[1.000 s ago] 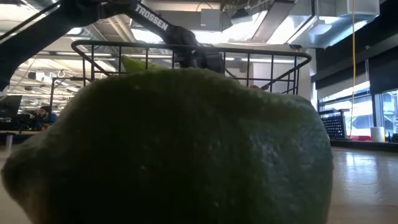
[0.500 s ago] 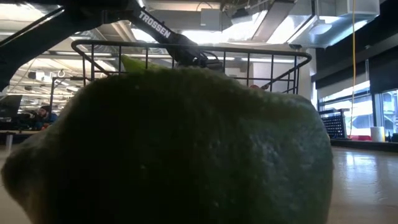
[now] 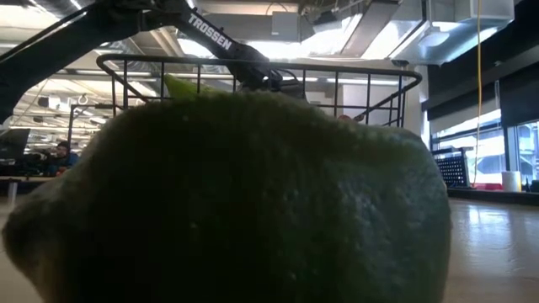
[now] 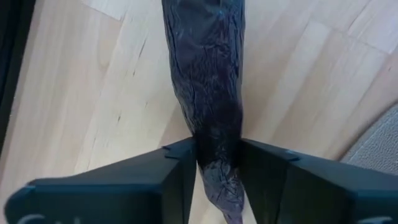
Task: Build produce basket
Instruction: Put the purple eggplant into the black wire basket
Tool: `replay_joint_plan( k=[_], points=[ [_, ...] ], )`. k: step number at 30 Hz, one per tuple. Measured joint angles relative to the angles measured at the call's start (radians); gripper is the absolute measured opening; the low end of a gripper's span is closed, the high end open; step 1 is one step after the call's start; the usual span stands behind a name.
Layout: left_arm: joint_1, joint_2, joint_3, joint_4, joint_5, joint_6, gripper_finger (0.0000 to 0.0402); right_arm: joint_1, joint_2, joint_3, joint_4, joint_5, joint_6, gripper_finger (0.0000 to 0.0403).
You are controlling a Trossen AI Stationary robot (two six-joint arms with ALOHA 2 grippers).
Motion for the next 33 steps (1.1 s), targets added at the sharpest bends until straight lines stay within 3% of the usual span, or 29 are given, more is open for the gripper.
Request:
replay_joint_plan(
  k=[9, 16, 24, 33],
  points=[
    [-0.007, -0.011, 0.003, 0.001, -0.006, 0.001, 0.0054, 0.0, 0.0, 0.0, -0.001, 0.0, -0.002, 0.0084],
    [-0.007, -0.011, 0.058, -0.058, -0.006, 0.008, 0.005, 0.0, 0.0, 0.0, -0.004, 0.0, -0.003, 0.0084],
    [-0.014, -0.01, 0.212, -0.219, -0.001, 0.046, 0.0049, 0.003, -0.015, 0.0, -0.05, -0.015, -0.039, 0.0084],
    [-0.05, -0.013, 0.425, -0.391, 0.027, 0.06, 0.0048, 0.049, -0.127, 0.0, -0.065, -0.035, -0.057, 0.0084]
  ],
)
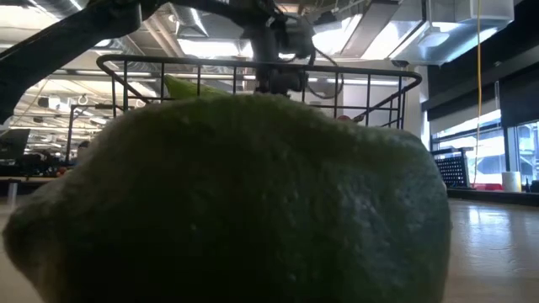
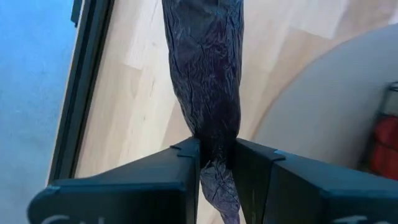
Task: Build produce basket
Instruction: Put the purple eggplant into the black wire basket
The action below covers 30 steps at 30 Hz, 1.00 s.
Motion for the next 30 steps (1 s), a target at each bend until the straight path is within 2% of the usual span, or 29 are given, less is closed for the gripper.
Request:
replay_joint_plan(
  k=[3, 9, 15, 22, 26, 30],
  points=[
    [-0.026, 0.0, 0.061, -0.067, 0.0, -0.006, 0.0048, 0.03, -0.035, 0.0, -0.039, 0.0, 0.024, 0.0084],
    [-0.098, -0.086, 0.043, -0.08, 0.019, -0.053, 0.0048, 0.104, -0.105, -0.099, -0.053, 0.0, 0.034, 0.0084],
    [-0.186, -0.174, 0.044, -0.094, 0.031, -0.11, 0.0048, 0.13, -0.246, -0.338, 0.052, -0.016, 0.056, 0.0084],
    [-0.294, -0.189, 0.043, -0.077, 0.168, -0.19, 0.0048, 0.13, -0.438, -0.607, 0.242, -0.093, 0.088, 0.0084],
    [-0.344, -0.175, 0.043, 0.039, 0.158, -0.247, 0.0048, 0.131, -0.492, -0.686, 0.284, -0.132, 0.078, 0.0084],
    [-0.378, -0.169, 0.042, 0.127, 0.051, -0.325, 0.0048, 0.131, -0.515, -0.723, 0.285, -0.132, 0.061, 0.0084]
  ],
)
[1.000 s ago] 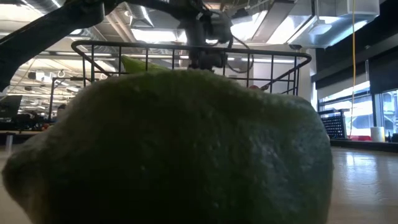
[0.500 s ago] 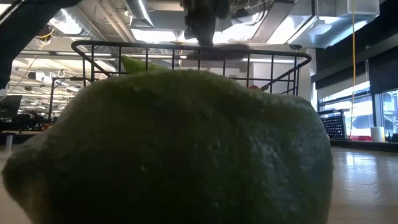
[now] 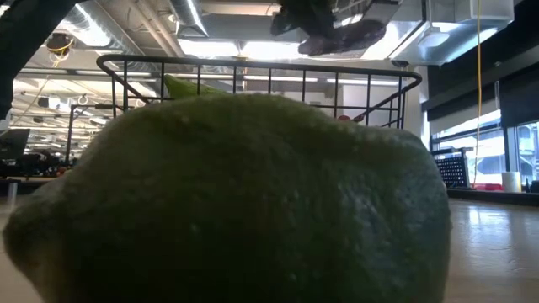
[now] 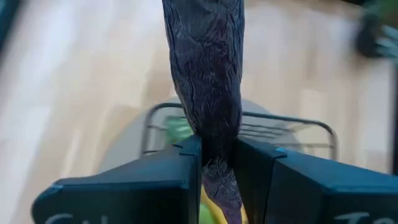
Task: Build produce basket
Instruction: Put the purple eggplant into the black wire basket
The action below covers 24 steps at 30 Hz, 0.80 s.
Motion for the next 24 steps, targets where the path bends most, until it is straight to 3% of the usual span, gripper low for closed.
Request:
replay_joint_plan(
  k=[3, 12, 17, 24],
  points=[
    [-0.023, 0.0, 0.0, -0.004, -0.089, -0.067, 0.0048, -0.001, -0.009, -0.002, -0.002, -0.001, -0.017, 0.0084],
    [-0.103, -0.002, 0.0, -0.003, -0.172, -0.155, 0.0048, -0.001, -0.025, -0.002, -0.006, -0.011, -0.061, 0.0084],
    [-0.129, -0.014, -0.002, -0.132, -0.184, -0.192, 0.0048, -0.001, -0.024, -0.002, -0.007, -0.011, -0.062, 0.0084],
    [-0.143, -0.121, 0.0, -0.254, -0.252, -0.196, 0.0048, -0.001, -0.023, -0.002, 0.016, -0.011, -0.038, 0.0084]
  ],
)
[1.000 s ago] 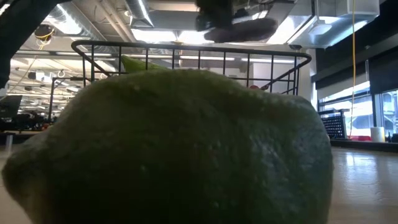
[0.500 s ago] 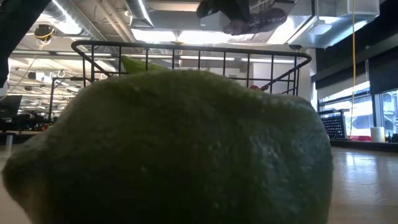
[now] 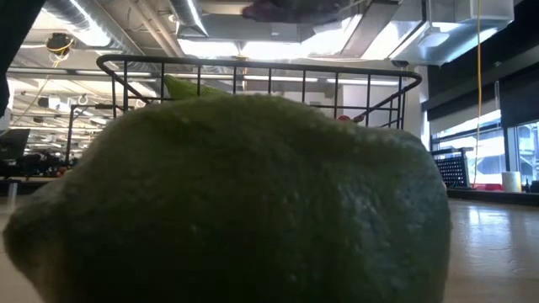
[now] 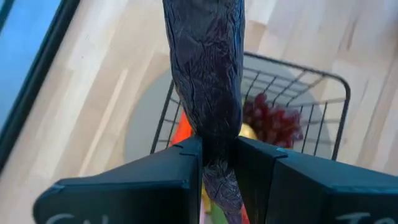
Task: Build produce basket
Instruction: Put the purple eggplant into the black wire basket
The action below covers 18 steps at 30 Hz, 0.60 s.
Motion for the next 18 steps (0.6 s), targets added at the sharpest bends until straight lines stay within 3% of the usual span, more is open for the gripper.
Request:
replay_joint_plan(
  k=[5, 9, 15, 18],
  points=[
    [-0.011, -0.021, -0.001, -0.112, -0.038, 0.029, 0.0048, 0.0, 0.001, 0.0, 0.046, 0.0, 0.014, 0.0084],
    [-0.008, -0.03, -0.074, -0.116, -0.051, 0.051, 0.0048, 0.0, 0.001, 0.0, 0.084, 0.0, 0.03, 0.0084],
    [0.002, -0.183, -0.342, -0.025, -0.012, 0.061, 0.0048, 0.0, 0.005, 0.001, 0.112, 0.0, 0.06, 0.0084],
    [0.006, -0.311, -0.532, 0.122, -0.002, 0.021, 0.0048, 0.0, 0.012, 0.001, 0.117, 0.001, 0.061, 0.0084]
  ],
)
